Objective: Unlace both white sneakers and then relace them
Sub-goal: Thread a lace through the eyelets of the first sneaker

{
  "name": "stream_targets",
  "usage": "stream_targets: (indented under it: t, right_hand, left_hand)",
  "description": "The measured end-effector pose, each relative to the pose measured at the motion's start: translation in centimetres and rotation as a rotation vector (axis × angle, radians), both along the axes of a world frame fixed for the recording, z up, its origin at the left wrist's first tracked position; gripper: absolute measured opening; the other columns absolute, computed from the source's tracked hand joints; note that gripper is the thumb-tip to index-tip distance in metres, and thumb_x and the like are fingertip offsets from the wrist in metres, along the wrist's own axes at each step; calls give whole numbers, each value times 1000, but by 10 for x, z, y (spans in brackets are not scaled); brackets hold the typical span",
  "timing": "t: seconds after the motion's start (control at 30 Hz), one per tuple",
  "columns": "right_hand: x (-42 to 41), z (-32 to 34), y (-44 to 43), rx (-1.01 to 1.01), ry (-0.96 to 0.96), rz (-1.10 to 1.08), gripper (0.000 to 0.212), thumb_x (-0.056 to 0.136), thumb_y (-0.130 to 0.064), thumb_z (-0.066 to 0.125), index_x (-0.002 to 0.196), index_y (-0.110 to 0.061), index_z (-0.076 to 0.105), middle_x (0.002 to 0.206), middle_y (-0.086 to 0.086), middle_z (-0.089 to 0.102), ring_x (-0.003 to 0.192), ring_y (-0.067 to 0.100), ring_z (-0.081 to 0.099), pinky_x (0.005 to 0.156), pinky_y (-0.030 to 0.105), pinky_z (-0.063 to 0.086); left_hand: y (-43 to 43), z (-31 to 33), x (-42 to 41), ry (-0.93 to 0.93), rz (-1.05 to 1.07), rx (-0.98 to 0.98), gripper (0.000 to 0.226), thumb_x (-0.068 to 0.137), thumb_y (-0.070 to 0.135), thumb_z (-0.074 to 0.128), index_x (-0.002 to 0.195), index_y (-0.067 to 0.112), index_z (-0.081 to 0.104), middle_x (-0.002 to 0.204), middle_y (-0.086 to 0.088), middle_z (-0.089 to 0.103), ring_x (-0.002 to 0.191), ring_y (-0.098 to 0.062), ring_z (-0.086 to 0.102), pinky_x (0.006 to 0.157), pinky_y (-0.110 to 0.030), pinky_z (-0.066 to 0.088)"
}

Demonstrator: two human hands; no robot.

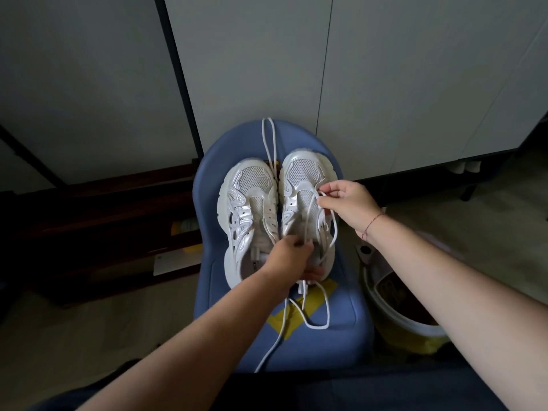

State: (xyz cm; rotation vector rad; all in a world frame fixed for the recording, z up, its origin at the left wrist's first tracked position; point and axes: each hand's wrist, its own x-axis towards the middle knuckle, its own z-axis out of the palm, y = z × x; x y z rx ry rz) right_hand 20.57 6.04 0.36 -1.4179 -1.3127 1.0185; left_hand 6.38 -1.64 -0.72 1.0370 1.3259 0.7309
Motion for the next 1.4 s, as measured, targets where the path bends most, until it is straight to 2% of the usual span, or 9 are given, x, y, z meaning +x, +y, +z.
stream_targets:
  t: [0.23,0.37,0.53,0.6,0.8,0.93,1.07,1.27,1.4]
  right_hand:
    - [1,-11,1,37,27,-16,19,80,-5,70,95,-15,64,85,1,65,77,10,61,73,21,51]
    - [3,-9,0,43,27,-1,19,80,-3,69,95,-15,64,85,0,64,75,7,59,68,16,50]
    - [2,-7,-1,55,46,12,18,80,1,67,91,-13,63,80,-1,62,69,4,57,58,10,48]
    - [2,-7,-1,52,50,21,19,80,0,68,88,-17,63,80,-1,63,70,5,58,58,11,48]
    - [1,-12,1,53,53,9,19,79,-2,69,88,-18,63,81,-2,64,73,6,58,69,17,49]
    - [1,-11,0,63,51,3,19,80,1,67,97,-8,64,80,-1,63,71,5,56,69,12,49]
    - [2,-10,-1,63,44,3,21,80,2,66,101,-4,64,80,0,62,71,6,56,66,11,49]
    - [3,-8,-3,59,22,8,20,80,-1,67,98,-8,64,84,1,64,75,8,58,71,16,51]
    - [2,-10,-1,57,31,0,20,80,-2,68,98,-10,64,84,0,64,77,8,58,73,18,51]
  left_hand:
    - [-6,-8,-6,-254,222,19,13,97,4,55,89,-2,62,64,-8,59,41,-7,56,47,-17,51]
    - [-6,-6,-12,-99,44,48,14,95,7,58,88,-1,67,66,-7,63,41,-7,53,47,-19,49]
    - [-12,-5,-31,287,-492,-42,14,94,9,61,96,-2,70,82,-11,70,37,-2,47,43,-14,43]
    - [-12,-12,-32,306,-472,-49,13,93,9,61,96,-1,70,89,-15,68,36,-1,46,42,-13,41]
    - [-4,-15,-15,-305,-102,-271,13,97,15,55,94,7,65,97,-10,70,40,-5,47,43,-15,44]
    - [-2,-15,-5,-406,-34,-255,10,98,16,54,94,11,62,77,-3,72,37,-5,43,38,-13,39]
    - [-3,-19,-11,-216,-138,-132,12,97,12,56,92,9,66,74,-3,72,37,-6,43,40,-14,38]
    - [-15,-18,-30,265,-779,-144,16,95,15,59,82,13,68,89,-3,76,41,-6,37,43,-14,35]
    - [-18,-24,-24,129,-595,-117,12,95,16,60,95,9,70,90,-1,75,43,-4,43,46,-14,39]
